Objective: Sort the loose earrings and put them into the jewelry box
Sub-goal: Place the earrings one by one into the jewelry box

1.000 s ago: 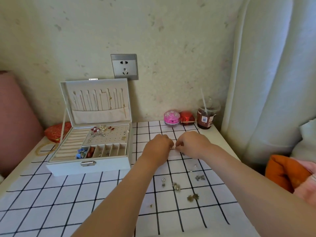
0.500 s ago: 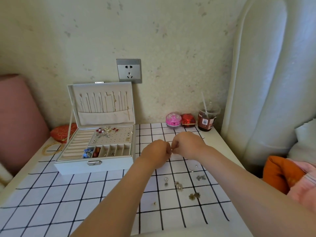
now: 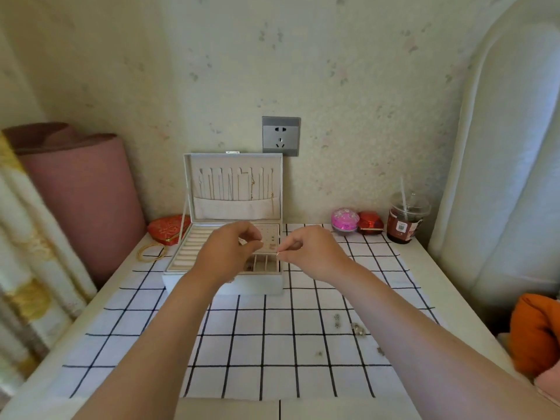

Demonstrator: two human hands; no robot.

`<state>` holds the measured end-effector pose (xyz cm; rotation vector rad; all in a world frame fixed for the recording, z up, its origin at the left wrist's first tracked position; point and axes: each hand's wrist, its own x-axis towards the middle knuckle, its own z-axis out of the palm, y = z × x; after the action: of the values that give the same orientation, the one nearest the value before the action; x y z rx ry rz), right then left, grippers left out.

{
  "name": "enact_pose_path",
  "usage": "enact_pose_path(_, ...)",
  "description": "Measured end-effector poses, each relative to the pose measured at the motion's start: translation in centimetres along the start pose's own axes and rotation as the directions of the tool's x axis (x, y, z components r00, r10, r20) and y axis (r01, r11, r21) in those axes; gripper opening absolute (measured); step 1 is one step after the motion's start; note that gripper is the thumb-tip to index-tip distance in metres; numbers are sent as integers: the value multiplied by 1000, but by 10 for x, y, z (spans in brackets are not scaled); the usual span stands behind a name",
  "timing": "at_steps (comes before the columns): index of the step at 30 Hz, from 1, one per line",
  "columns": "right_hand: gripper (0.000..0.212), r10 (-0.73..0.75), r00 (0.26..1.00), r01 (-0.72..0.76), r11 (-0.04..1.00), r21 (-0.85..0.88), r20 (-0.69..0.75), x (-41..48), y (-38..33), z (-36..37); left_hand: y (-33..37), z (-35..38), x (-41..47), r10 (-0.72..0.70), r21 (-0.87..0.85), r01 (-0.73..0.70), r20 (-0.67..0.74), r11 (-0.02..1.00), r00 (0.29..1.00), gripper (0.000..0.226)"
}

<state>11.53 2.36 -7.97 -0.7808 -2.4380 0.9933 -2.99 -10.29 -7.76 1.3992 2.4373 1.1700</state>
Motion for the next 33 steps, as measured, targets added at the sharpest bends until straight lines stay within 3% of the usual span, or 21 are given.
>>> enact_pose_path(4, 7, 3, 1000, -2, 999, -54, 23, 8, -13, 25, -23, -15, -2, -41, 16, 41, -11, 999, 999, 9)
enact_pose_path(9, 2, -85, 995, 97, 961, -260, 57, 10, -16, 38, -32, -17, -1, -28, -53, 29, 6, 998, 1000, 7)
enact_pose_path(12, 7, -75, 989, 107, 957, -269, 127, 14, -13, 38, -34, -9, 0, -9, -96, 11, 22, 995, 1000, 10)
enact_pose_path(14, 12, -60, 989, 85, 979, -185, 133, 20, -13, 37, -34, -4, 1, -15, -128, 20, 36, 992, 999, 9)
enact_pose_path(19, 10, 58, 993, -80, 967, 241, 99, 27, -26, 27, -30, 5, 6, -9, -192, 13, 21, 981, 1000, 6)
enact_pose_path(23, 14, 114, 986, -150, 925, 348, 122, 27, -20, 24, -28, 5, 8, -23, -203, 32, 49, 979, 999, 8)
enact_pose_path(26, 11, 122, 984, -149, 960, 236, 127, 30, -11, 28, -34, 6, 6, 22, -95, -11, 114, 995, 993, 2)
enact_pose_path(30, 10, -16, 995, 17, 1000, -13, 101, 33, -8, 37, -45, 5, 2, 164, 256, -187, 110, 948, 980, 18)
enact_pose_path(33, 12, -61, 994, 80, 975, -205, 95, 30, -11, 45, -49, 3, -2, 198, 293, -232, 140, 928, 970, 29)
